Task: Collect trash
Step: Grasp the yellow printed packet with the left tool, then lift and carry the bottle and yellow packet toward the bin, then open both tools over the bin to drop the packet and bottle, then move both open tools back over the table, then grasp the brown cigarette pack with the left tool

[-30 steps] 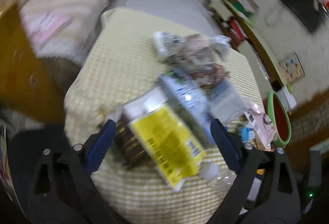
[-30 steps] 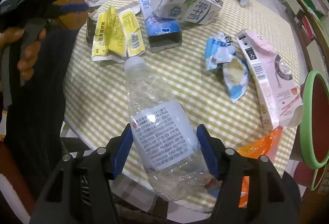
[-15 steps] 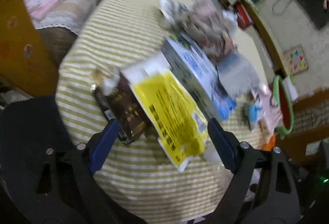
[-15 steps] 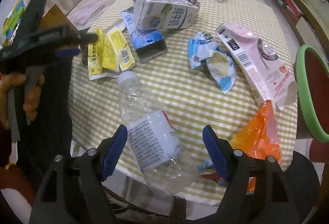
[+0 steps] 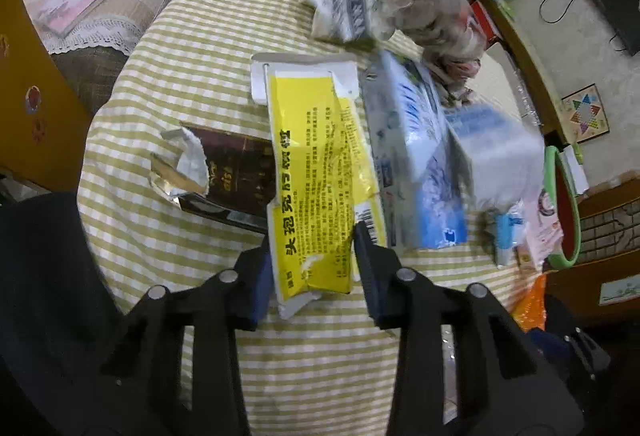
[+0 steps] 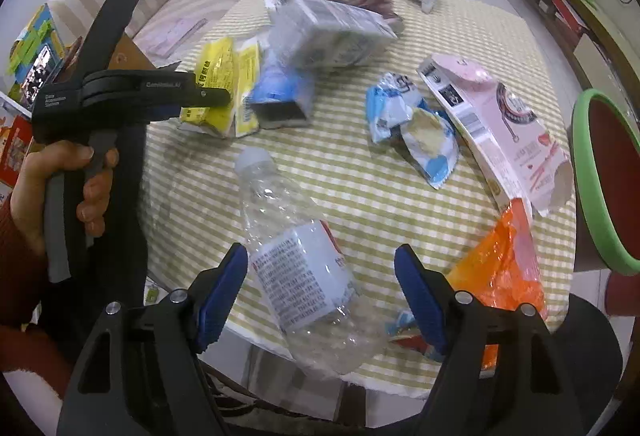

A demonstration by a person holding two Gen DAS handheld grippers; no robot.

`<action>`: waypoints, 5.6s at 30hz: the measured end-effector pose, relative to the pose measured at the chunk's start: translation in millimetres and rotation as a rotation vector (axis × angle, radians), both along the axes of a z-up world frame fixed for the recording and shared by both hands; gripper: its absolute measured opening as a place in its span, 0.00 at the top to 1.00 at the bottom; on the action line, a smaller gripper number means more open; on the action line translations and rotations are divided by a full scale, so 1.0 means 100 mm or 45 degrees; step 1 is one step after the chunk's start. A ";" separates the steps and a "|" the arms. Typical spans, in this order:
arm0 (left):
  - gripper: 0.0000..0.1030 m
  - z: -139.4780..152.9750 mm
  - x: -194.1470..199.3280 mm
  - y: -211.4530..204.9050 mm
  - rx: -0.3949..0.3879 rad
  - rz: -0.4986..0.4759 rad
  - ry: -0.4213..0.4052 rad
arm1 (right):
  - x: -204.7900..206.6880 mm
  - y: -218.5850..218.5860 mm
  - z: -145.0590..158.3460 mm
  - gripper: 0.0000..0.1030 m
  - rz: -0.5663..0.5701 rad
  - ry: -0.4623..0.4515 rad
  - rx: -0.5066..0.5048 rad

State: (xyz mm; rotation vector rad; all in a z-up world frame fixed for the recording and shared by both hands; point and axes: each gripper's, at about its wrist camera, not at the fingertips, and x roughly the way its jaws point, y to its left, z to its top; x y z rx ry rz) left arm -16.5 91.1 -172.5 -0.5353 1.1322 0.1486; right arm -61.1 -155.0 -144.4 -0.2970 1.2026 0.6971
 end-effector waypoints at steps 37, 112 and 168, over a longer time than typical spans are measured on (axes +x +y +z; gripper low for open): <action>0.71 1.41 0.06 -0.59 0.234 -0.211 -0.528 | 0.33 -0.38 0.63 0.54 -0.214 -0.114 0.316; 0.47 0.93 1.62 -3.25 0.098 -0.924 -0.458 | 1.35 -3.28 1.03 0.37 -1.247 -0.479 0.482; 0.65 0.07 -0.01 0.56 0.187 0.293 -0.038 | 0.91 0.70 0.66 0.34 -0.174 -0.198 0.257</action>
